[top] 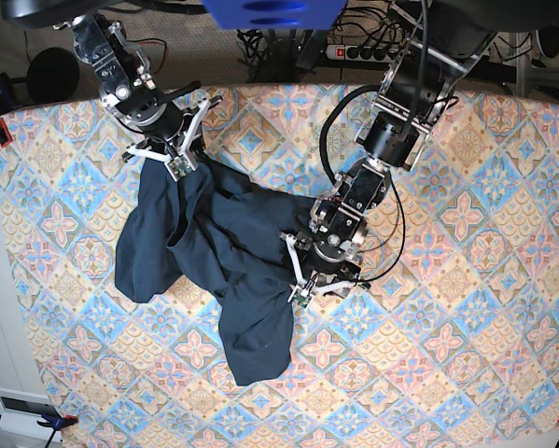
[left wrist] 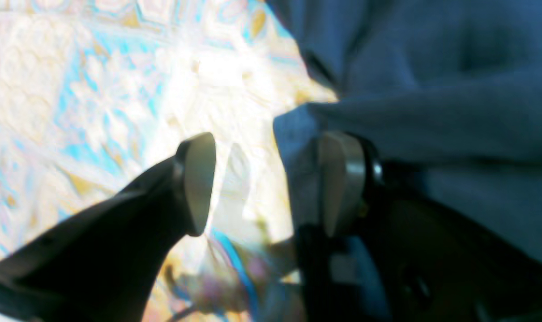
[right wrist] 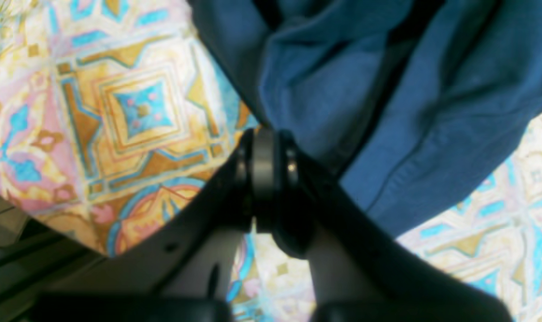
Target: Layout the t-shirt on the table in an organized manner, then fold the t-shirt properly
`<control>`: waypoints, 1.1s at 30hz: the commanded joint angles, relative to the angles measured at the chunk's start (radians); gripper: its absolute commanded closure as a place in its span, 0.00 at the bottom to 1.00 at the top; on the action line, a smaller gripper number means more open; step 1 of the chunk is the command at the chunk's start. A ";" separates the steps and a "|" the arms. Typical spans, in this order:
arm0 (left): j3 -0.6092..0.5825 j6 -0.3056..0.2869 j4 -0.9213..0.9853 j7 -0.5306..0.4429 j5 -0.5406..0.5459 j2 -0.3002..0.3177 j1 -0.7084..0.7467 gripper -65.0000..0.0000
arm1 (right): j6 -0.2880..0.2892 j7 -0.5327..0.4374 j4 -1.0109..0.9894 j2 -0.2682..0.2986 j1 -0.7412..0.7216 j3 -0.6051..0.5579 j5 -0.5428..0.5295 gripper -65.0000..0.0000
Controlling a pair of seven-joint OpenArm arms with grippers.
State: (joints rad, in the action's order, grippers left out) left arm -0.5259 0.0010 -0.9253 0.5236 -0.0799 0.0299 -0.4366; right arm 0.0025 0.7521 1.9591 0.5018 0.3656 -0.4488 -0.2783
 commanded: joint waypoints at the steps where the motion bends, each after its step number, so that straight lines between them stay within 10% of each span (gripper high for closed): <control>1: -0.026 0.001 0.024 0.013 -0.008 -0.009 -0.032 0.46 | 0.001 -0.019 0.018 0.011 -0.006 0.006 0.001 1.00; 3: -0.087 0.000 0.045 0.013 -0.007 -0.006 -0.040 0.57 | 0.001 -0.021 0.018 0.011 -0.009 0.006 0.001 1.00; 6: -0.118 0.000 0.005 0.013 0.001 0.029 -0.038 1.00 | 0.001 -0.022 0.015 0.011 -0.018 0.008 0.001 1.00; 23: 0.479 0.003 -0.507 0.016 0.021 0.288 0.307 1.00 | 0.000 -0.013 0.015 -0.056 -0.046 0.095 0.001 0.82; 33: 0.508 0.003 -0.509 0.092 0.142 0.295 0.333 1.00 | 0.000 0.034 0.013 -0.055 -0.175 -0.327 0.001 0.74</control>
State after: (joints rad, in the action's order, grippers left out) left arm -0.0223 -0.0029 -1.4136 0.6479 0.0616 0.3157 -0.0826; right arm 0.0059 0.7982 1.9564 0.4393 0.1940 -0.7815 -0.2783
